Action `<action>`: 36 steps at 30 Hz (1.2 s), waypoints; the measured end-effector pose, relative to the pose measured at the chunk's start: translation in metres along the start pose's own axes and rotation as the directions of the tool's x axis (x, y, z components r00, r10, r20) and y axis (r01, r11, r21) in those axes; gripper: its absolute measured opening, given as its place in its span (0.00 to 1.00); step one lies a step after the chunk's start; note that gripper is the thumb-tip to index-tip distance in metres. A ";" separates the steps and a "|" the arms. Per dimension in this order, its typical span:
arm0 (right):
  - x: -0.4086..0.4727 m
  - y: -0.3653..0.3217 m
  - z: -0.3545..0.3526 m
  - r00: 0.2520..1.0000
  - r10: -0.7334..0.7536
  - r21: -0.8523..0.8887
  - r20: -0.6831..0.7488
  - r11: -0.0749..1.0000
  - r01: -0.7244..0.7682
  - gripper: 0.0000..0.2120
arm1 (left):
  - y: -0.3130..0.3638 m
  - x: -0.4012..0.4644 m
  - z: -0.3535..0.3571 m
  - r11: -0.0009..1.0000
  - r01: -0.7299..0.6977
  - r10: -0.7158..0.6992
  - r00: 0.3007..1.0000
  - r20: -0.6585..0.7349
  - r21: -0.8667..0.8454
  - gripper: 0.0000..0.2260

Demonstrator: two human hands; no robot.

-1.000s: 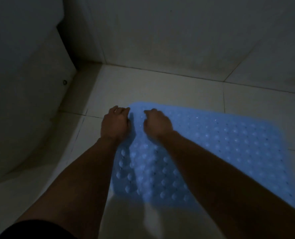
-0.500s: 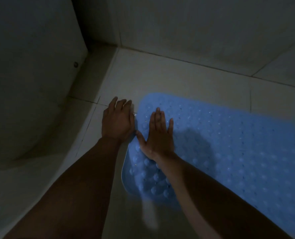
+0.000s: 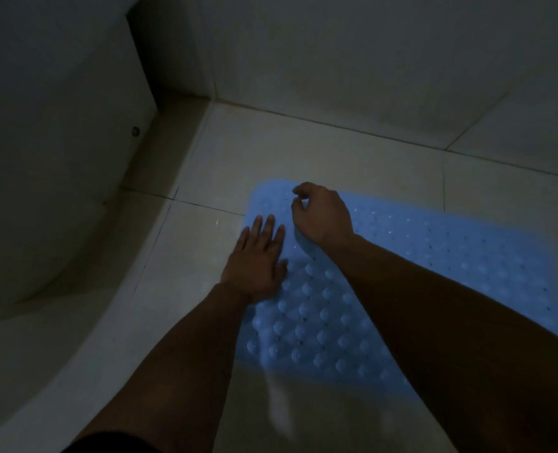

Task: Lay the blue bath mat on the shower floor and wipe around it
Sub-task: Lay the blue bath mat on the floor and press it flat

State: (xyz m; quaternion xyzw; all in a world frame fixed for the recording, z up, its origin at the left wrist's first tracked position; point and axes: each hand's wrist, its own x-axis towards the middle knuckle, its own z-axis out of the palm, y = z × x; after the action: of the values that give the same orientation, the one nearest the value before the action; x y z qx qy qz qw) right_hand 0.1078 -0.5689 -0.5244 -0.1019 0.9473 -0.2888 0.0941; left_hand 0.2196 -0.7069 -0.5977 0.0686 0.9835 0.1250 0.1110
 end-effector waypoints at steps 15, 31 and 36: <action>-0.025 0.056 0.020 0.935 -0.177 -0.005 -0.308 0.983 0.184 0.10 | 0.012 -0.004 0.020 0.992 0.081 -0.075 0.995 -0.066 0.093 0.43; -0.103 0.034 0.066 0.973 -0.028 -0.374 0.231 0.920 0.115 0.38 | 0.002 -0.011 -0.048 0.989 0.131 -0.141 0.972 -0.189 -0.066 0.22; -0.110 0.044 0.085 0.989 -0.111 -0.408 0.099 0.902 0.142 0.41 | -0.002 -0.009 -0.032 0.986 0.149 -0.164 0.950 -0.265 -0.075 0.21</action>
State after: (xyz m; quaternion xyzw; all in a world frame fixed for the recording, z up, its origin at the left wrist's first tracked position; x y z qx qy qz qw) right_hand 0.2275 -0.5507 -0.6057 -0.1911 0.9742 -0.0833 0.0862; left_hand 0.2205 -0.7182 -0.5662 -0.0302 0.9880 0.1506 -0.0129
